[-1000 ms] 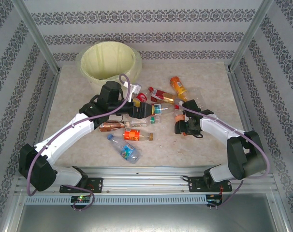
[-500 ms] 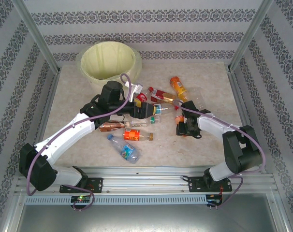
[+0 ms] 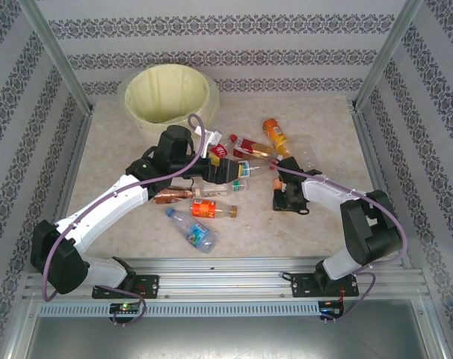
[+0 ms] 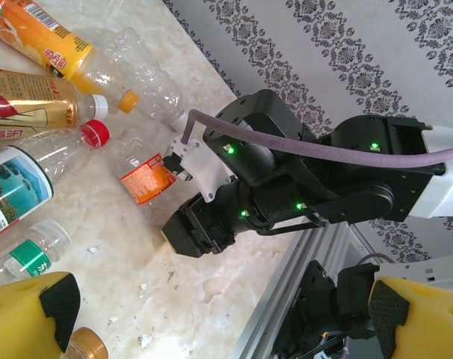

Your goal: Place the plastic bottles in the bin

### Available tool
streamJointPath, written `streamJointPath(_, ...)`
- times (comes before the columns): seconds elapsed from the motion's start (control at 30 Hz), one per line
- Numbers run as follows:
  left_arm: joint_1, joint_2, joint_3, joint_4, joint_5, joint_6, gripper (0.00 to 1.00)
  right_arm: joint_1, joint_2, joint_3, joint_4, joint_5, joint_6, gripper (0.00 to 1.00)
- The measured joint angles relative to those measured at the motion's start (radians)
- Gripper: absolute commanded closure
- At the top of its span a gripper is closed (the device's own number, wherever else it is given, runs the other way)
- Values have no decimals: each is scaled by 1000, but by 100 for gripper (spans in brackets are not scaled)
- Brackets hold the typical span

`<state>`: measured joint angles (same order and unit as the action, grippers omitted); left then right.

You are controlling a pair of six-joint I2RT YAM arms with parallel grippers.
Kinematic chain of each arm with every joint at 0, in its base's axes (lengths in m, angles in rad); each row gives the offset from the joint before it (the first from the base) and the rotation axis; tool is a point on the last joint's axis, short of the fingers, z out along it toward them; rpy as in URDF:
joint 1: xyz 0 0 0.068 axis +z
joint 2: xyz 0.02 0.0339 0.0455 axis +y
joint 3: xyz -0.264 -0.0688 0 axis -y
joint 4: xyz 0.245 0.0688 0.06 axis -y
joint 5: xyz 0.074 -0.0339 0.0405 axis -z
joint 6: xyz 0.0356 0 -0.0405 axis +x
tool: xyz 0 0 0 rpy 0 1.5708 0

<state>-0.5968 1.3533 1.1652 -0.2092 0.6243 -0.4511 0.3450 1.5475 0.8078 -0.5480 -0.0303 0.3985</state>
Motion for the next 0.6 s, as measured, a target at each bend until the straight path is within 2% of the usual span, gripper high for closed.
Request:
streamJointPath(0.17, 0, 0, 0, 8, -11, -18, 0, 8, -34, 0, -1, 4, -1, 69)
streamJointPath(0.27, -2, 0, -3, 40, -28, -47, 0, 13, -120, -6, 7, -20, -3, 69)
streamJointPath(0.43, -5, 15, -27, 116, -42, -99, 0, 25, -299, -11, 31, -116, -4, 69)
streamJointPath(0.6, -6, 55, -38, 166, -41, -131, 0, 33, -402, -8, 52, -238, -3, 68)
